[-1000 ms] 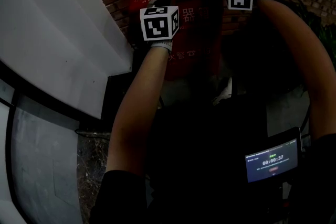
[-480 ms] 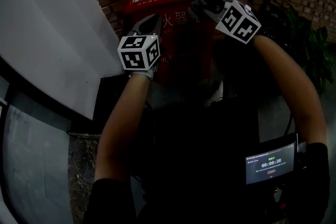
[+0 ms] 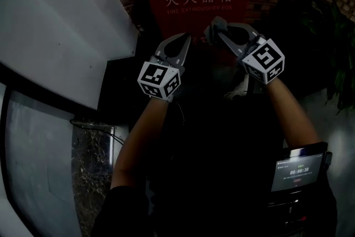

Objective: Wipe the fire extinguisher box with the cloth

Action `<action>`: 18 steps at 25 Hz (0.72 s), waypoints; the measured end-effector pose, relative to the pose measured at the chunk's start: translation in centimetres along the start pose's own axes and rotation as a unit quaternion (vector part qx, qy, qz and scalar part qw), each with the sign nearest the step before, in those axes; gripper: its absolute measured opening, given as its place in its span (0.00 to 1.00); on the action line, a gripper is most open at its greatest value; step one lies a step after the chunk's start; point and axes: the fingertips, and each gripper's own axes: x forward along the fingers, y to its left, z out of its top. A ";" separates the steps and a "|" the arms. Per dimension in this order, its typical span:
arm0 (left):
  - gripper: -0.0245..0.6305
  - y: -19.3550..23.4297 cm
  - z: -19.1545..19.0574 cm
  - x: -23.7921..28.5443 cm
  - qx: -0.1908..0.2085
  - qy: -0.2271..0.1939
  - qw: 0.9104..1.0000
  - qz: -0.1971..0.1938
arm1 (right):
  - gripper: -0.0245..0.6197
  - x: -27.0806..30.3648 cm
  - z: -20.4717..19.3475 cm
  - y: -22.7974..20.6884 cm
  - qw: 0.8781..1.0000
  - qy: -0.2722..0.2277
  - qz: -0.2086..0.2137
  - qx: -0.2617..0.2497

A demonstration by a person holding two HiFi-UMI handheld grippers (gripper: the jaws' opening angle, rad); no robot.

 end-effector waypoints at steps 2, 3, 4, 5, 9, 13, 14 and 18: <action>0.04 0.2 -2.1 0.0 -0.005 0.003 1.000 -0.009 | 0.10 0.4 -2.5 0.2 0.998 -0.019 -0.004 0.053; 0.04 0.3 -3.1 0.1 -0.006 0.005 1.000 -0.012 | 0.10 0.7 -3.7 0.3 0.997 -0.027 -0.004 0.074; 0.04 0.4 -4.1 0.2 -0.006 0.007 1.000 -0.015 | 0.10 1.0 -4.9 0.6 0.996 -0.030 -0.003 0.085; 0.04 0.6 -5.2 0.4 -0.006 0.010 1.000 -0.015 | 0.10 1.3 -5.9 0.9 0.996 -0.029 -0.001 0.087; 0.04 1.4 -8.7 0.9 -0.017 0.014 1.000 -0.020 | 0.10 2.7 -8.4 1.5 0.995 -0.034 0.007 0.097; 0.04 1.9 -11.4 1.2 -0.022 0.020 0.999 -0.031 | 0.10 3.6 -10.3 2.4 0.992 -0.046 0.013 0.117; 0.04 2.0 -12.0 1.2 -0.028 0.022 0.999 -0.032 | 0.10 3.6 -10.7 2.5 0.992 -0.050 0.013 0.119; 0.04 2.7 -13.8 0.3 -0.052 0.023 0.998 -0.011 | 0.10 3.1 -13.0 2.6 0.988 -0.056 -0.003 0.142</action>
